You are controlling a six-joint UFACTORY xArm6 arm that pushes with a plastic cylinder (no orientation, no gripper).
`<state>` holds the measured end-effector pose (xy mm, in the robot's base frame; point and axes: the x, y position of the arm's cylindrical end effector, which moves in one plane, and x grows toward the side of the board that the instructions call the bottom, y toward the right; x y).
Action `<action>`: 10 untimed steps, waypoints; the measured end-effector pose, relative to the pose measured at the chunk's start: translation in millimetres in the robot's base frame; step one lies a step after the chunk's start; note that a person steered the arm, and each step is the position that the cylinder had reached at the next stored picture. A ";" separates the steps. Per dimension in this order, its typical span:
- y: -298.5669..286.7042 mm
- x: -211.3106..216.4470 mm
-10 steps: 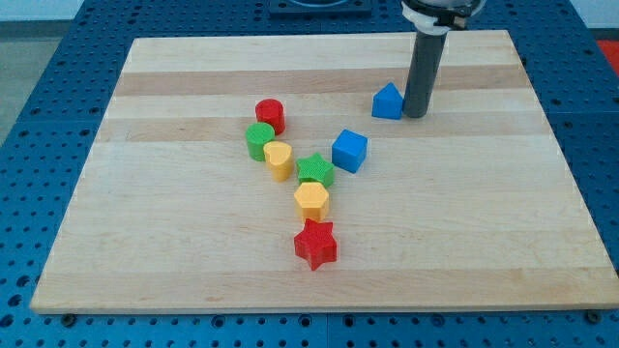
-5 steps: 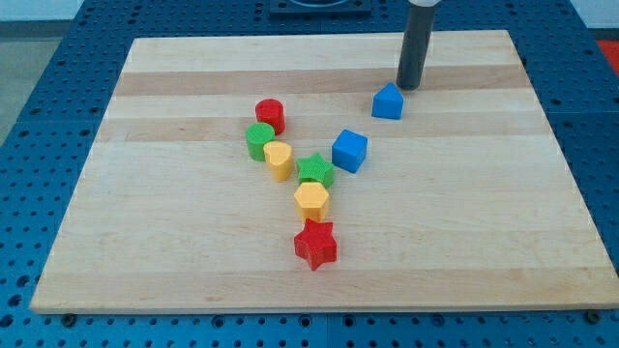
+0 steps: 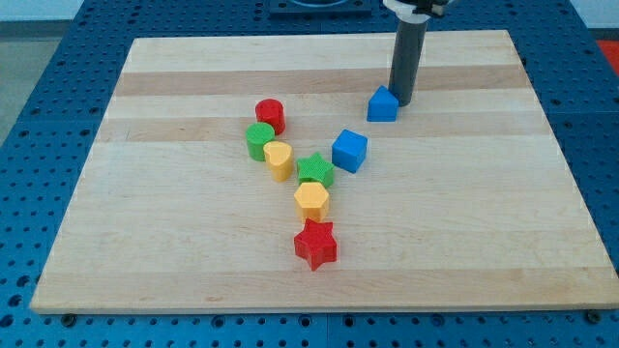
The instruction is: Move the blue triangle and blue cube diagonal to each other
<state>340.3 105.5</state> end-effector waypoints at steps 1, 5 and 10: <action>-8.3 12.8; -16.5 43.7; -58.3 -5.0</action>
